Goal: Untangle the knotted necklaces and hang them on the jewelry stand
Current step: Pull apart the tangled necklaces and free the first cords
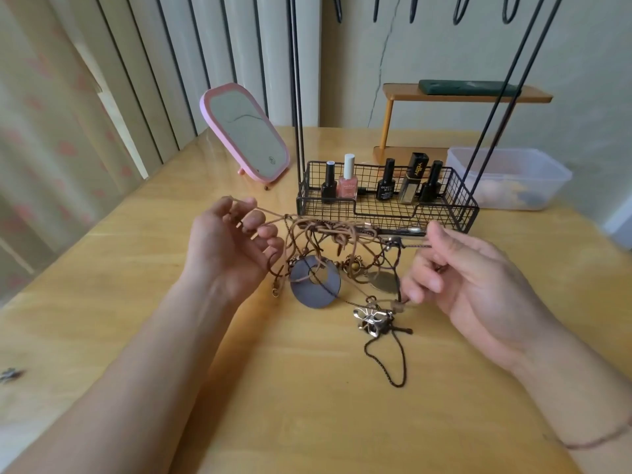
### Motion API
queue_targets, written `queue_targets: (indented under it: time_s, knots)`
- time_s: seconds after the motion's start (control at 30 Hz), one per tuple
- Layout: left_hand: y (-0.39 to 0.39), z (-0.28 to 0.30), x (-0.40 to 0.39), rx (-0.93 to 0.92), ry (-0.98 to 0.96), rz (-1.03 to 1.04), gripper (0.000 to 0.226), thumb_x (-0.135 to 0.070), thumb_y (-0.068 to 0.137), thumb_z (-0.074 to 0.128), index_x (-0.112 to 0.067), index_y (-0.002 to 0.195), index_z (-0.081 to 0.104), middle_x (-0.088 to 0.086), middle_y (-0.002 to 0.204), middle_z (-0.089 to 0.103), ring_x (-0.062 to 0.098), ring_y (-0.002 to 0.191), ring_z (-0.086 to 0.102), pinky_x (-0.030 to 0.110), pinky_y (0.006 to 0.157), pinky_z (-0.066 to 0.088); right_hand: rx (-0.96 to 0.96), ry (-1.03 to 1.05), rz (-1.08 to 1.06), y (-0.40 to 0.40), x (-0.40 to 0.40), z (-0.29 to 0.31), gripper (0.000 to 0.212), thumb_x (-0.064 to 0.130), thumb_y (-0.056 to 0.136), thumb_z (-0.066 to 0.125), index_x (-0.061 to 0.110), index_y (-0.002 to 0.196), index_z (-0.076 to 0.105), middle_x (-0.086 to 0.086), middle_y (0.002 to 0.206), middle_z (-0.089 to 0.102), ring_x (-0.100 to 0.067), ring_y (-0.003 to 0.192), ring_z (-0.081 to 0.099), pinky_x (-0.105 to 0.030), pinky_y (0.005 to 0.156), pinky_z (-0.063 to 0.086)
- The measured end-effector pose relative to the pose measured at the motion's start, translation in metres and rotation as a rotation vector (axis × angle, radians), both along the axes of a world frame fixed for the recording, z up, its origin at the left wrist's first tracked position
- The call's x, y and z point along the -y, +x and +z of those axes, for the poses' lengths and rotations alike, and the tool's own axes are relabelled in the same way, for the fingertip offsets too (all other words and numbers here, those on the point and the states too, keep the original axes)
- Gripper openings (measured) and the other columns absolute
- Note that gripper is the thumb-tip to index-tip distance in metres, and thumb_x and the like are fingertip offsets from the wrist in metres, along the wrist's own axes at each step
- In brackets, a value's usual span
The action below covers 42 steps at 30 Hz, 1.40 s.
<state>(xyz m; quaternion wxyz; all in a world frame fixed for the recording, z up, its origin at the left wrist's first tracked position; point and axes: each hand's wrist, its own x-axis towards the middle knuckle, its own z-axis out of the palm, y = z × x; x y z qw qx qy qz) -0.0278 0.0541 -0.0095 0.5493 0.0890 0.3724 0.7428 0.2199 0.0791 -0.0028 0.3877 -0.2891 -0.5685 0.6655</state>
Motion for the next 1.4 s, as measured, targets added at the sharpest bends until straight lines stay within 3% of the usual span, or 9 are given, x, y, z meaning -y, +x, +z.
queue_targets:
  time_s: [0.2, 0.4, 0.53, 0.63, 0.73, 0.8, 0.87, 1.13, 1.4]
  knots:
    - [-0.012, -0.001, 0.004, -0.087, -0.131, 0.214, 0.024, -0.017, 0.09, 0.04, -0.021, 0.066, 0.041, -0.006, 0.056, 0.023, 0.014, 0.048, 0.021, 0.02, 0.047, 0.023, 0.088, -0.005, -0.114, 0.008, -0.01, -0.001, 0.014, 0.03, 0.075, 0.071, 0.016, 0.072, 0.071, 0.0, 0.055, 0.035, -0.014, 0.043, 0.033, -0.031, 0.053, 0.048]
    - [-0.013, 0.007, 0.006, -0.43, -0.322, 0.374, 0.018, -0.011, 0.085, 0.042, -0.02, 0.073, 0.052, -0.005, 0.054, 0.037, 0.014, 0.048, 0.028, 0.024, 0.048, 0.023, 0.266, 0.159, -0.27, 0.006, -0.008, -0.007, 0.013, 0.025, 0.085, 0.068, 0.014, 0.08, 0.073, -0.004, 0.062, 0.055, -0.017, 0.042, 0.046, -0.034, 0.046, 0.05]
    - [-0.012, 0.007, 0.007, -0.963, -0.422, 0.25, 0.025, -0.01, 0.086, 0.043, -0.022, 0.076, 0.062, -0.002, 0.074, 0.051, 0.018, 0.065, 0.044, 0.027, 0.057, 0.032, 0.244, 0.135, -0.218, 0.007, -0.008, -0.005, 0.024, 0.018, 0.098, 0.055, 0.011, 0.076, 0.063, -0.006, 0.072, 0.059, -0.021, 0.06, 0.056, -0.03, 0.045, 0.047]
    - [-0.005, -0.007, 0.007, -1.615, -0.614, 0.086, 0.029, -0.026, 0.088, 0.042, -0.026, 0.097, 0.069, 0.001, 0.111, 0.06, 0.031, 0.109, 0.048, 0.04, 0.088, 0.042, 0.177, 0.133, -0.128, 0.008, -0.007, -0.004, 0.025, 0.024, 0.094, 0.052, 0.014, 0.073, 0.06, -0.007, 0.075, 0.061, -0.024, 0.071, 0.058, -0.037, 0.06, 0.049]
    - [0.018, -0.013, 0.01, -1.881, -0.238, 0.154, 0.035, -0.04, 0.086, 0.043, -0.031, 0.109, 0.067, -0.008, 0.126, 0.055, 0.024, 0.126, 0.037, 0.044, 0.103, 0.034, 0.081, 0.121, -0.06, 0.007, -0.005, -0.003, 0.022, 0.026, 0.089, 0.05, 0.008, 0.077, 0.054, -0.008, 0.075, 0.06, -0.026, 0.073, 0.057, -0.039, 0.068, 0.049]
    - [0.034, -0.013, 0.012, -1.828, 0.202, 0.031, 0.029, -0.038, 0.091, 0.053, -0.027, 0.114, 0.068, -0.013, 0.12, 0.061, 0.015, 0.124, 0.045, 0.041, 0.105, 0.037, 0.011, 0.098, -0.027, 0.006, -0.005, -0.003, 0.022, 0.024, 0.091, 0.049, 0.008, 0.076, 0.053, -0.009, 0.076, 0.059, -0.027, 0.074, 0.057, -0.039, 0.069, 0.049]
    - [0.048, -0.017, 0.014, -1.711, 0.407, -0.198, 0.022, -0.031, 0.094, 0.061, -0.024, 0.114, 0.068, -0.017, 0.111, 0.064, 0.008, 0.115, 0.055, 0.033, 0.1, 0.044, -0.049, 0.071, -0.006, 0.005, -0.004, -0.002, 0.022, 0.023, 0.091, 0.047, 0.009, 0.075, 0.052, -0.01, 0.075, 0.06, -0.027, 0.073, 0.058, -0.037, 0.069, 0.05]
    - [0.054, -0.019, 0.014, -1.213, 0.485, -0.321, 0.004, -0.019, 0.09, 0.066, -0.02, 0.086, 0.065, -0.012, 0.075, 0.06, 0.004, 0.071, 0.054, 0.016, 0.069, 0.044, -0.125, 0.068, -0.01, 0.007, -0.004, 0.001, 0.028, 0.027, 0.091, 0.052, 0.016, 0.065, 0.057, -0.009, 0.068, 0.056, -0.025, 0.068, 0.057, -0.032, 0.064, 0.053]
    - [0.051, -0.014, 0.017, -0.939, 0.546, -0.393, 0.009, -0.022, 0.083, 0.064, -0.024, 0.076, 0.069, 0.0, 0.071, 0.056, 0.008, 0.065, 0.048, 0.015, 0.062, 0.041, 0.1, 0.271, -0.121, 0.008, -0.001, 0.0, 0.029, 0.04, 0.079, 0.062, 0.017, 0.062, 0.066, -0.006, 0.065, 0.061, -0.025, 0.066, 0.061, -0.034, 0.068, 0.051]
